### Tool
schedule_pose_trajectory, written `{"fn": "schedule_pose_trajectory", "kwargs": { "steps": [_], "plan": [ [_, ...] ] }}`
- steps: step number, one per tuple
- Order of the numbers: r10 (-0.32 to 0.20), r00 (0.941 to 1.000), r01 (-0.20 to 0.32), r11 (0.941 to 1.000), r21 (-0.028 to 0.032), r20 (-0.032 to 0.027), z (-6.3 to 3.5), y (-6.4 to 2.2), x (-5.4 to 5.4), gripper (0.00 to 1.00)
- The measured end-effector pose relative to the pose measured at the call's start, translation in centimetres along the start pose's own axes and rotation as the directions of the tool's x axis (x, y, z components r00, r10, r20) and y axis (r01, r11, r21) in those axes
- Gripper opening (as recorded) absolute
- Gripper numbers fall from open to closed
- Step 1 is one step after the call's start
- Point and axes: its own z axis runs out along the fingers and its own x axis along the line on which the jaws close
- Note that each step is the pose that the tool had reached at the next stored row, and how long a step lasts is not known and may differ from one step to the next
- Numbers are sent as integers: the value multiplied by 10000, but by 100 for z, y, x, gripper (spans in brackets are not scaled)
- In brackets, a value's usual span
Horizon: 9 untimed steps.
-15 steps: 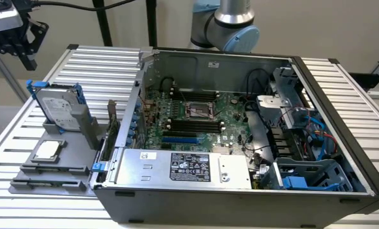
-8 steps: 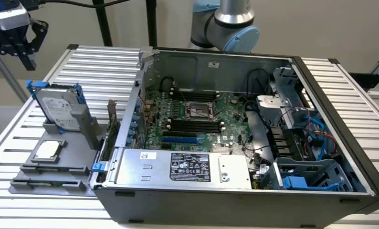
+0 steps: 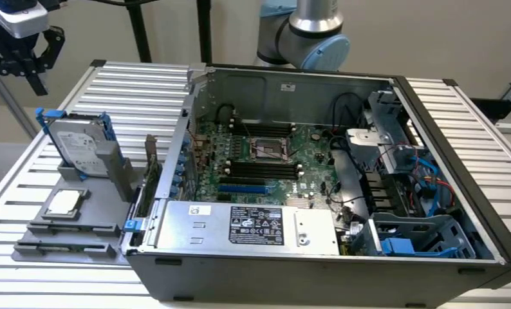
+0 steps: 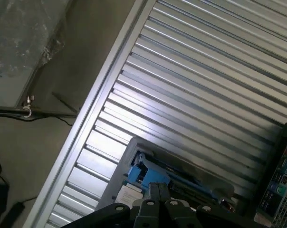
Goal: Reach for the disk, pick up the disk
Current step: 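Pick up the disk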
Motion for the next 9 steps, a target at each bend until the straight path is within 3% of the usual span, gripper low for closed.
{"fn": "schedule_pose_trajectory", "kwargs": {
  "steps": [4, 9],
  "plan": [
    [-718, 9974, 718, 9974, -6, -25, 1, 0, 0, 11],
    [-1632, 9866, 1632, 9866, -15, -57, 2, 0, 0, 11]
  ]
}}
